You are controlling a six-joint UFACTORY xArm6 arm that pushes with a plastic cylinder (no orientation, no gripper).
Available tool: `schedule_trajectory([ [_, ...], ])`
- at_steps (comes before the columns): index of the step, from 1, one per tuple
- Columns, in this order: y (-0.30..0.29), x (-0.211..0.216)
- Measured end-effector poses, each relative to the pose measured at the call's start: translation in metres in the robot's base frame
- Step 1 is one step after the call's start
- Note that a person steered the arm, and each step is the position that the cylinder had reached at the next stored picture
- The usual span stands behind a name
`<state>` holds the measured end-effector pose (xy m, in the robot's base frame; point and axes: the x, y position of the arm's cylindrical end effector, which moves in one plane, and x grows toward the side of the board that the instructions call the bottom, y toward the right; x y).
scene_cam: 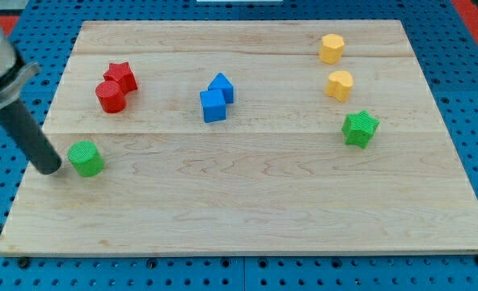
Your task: Move the green circle to the right side
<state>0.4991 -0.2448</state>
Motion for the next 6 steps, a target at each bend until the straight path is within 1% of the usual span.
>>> schedule_trajectory([
  [1, 0.045, -0.006],
  [2, 0.122, -0.006],
  [3, 0.178, -0.006],
  [4, 0.182, -0.035],
  [5, 0.194, -0.052],
  [6, 0.225, -0.004],
])
